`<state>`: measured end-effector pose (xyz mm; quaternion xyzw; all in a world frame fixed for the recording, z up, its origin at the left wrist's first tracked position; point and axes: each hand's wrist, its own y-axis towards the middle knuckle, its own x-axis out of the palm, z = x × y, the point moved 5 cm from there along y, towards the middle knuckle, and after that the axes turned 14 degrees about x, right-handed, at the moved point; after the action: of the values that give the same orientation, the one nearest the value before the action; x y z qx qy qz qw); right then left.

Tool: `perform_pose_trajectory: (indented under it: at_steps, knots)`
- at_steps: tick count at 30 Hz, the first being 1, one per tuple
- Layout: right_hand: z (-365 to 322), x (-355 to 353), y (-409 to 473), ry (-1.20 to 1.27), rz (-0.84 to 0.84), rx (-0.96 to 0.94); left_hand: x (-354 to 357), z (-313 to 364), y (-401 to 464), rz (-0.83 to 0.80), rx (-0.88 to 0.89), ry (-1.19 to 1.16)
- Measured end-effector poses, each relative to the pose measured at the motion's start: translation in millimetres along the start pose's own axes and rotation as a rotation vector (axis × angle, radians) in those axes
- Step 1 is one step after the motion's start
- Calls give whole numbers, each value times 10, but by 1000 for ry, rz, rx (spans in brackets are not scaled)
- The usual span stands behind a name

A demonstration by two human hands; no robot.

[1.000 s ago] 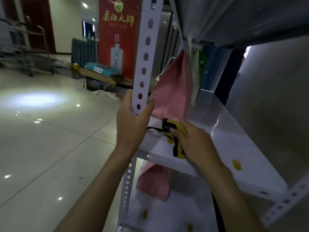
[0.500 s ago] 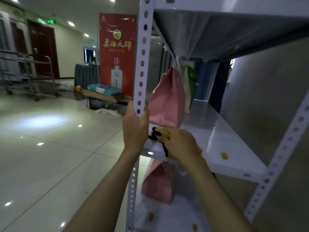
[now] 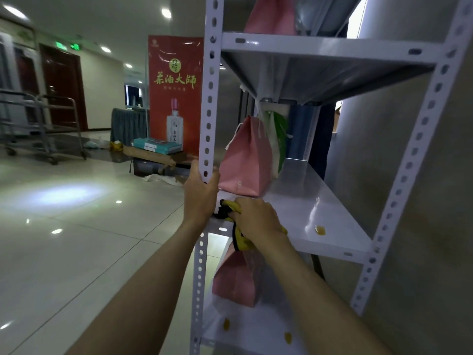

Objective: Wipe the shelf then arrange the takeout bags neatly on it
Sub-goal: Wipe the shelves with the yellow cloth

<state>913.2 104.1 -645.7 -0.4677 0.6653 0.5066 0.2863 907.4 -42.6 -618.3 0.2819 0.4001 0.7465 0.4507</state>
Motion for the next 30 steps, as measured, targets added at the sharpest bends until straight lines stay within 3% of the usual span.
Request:
perform_pose_trajectory:
  at_steps: [11, 22, 30]
  knots:
    - [-97, 378, 594, 12, 42, 90, 62, -116, -15, 73, 83, 14]
    - [11, 20, -129, 55, 33, -102, 35, -76, -41, 27, 17, 16]
    - [410, -227, -284, -131, 36, -229, 23, -102, -27, -21, -14, 39]
